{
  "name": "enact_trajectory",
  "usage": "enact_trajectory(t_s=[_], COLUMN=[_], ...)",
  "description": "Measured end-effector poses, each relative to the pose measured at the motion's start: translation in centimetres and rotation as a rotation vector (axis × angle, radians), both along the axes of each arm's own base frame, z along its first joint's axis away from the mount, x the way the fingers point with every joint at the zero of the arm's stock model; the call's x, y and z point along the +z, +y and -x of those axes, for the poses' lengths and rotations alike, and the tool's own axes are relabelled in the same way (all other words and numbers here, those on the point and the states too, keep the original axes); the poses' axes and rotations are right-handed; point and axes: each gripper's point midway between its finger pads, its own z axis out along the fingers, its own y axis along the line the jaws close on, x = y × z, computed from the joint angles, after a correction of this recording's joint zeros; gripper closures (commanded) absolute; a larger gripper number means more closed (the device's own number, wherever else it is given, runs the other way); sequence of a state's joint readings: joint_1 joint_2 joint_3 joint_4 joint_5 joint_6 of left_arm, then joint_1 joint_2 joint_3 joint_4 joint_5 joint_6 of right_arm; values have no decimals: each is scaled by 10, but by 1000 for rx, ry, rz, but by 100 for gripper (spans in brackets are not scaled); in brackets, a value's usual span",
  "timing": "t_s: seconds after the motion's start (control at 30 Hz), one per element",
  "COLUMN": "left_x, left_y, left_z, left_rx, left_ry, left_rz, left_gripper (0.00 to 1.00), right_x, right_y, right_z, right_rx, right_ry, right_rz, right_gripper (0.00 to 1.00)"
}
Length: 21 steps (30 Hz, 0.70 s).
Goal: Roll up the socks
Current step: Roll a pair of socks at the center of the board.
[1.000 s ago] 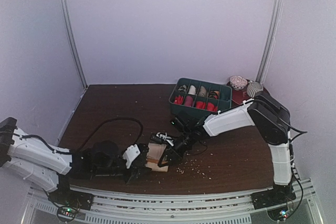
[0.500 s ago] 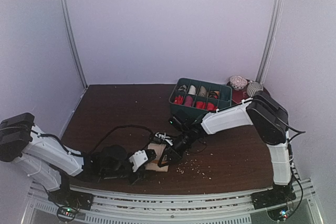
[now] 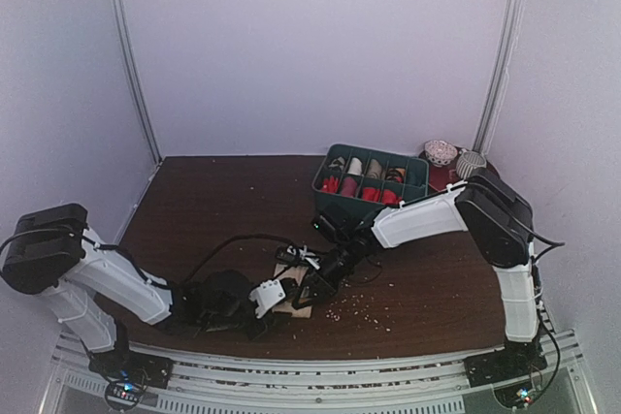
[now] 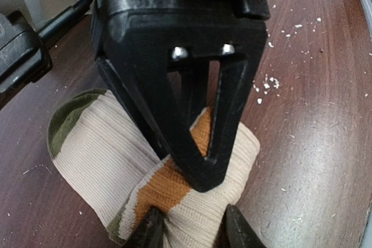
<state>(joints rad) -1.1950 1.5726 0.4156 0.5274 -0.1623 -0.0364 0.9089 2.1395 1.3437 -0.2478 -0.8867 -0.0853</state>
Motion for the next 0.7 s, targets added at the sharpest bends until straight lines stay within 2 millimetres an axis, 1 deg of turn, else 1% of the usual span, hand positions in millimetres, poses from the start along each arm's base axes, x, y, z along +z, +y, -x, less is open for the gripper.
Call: enact_trajectory(t_s=[0.1, 0.17, 0.33, 0.4, 0.5, 0.57, 0.63, 0.7], left_x=[-4, -5, -5, -6, -6, -6, -6, -5], left_y=[-2, -8, -19, -21, -22, -22, -21, -21], left_z=[-3, -4, -8, -8, -9, -11, -14, -16], left_rx=[29, 42, 77, 94, 128, 151, 170, 187], left_ry=[9, 15, 45, 72, 143, 205, 266, 331], left_rz=[0, 11, 45, 60, 99, 133, 161, 185], left_gripper=[89, 100, 100, 100, 100, 100, 100, 100], right_x=[0, 1, 4, 6, 9, 12, 16, 25], right_y=[-1, -5, -16, -19, -24, -33, -43, -52], right_z=[0, -1, -4, -5, -6, -7, -8, -8], right_rx=[5, 5, -3, -10, -41, -80, -123, -161], right_ry=[-3, -3, -9, -25, -73, -114, -157, -219], right_rz=[2, 9, 30, 38, 41, 39, 29, -8], right_gripper=[76, 75, 71, 60, 57, 52, 50, 47])
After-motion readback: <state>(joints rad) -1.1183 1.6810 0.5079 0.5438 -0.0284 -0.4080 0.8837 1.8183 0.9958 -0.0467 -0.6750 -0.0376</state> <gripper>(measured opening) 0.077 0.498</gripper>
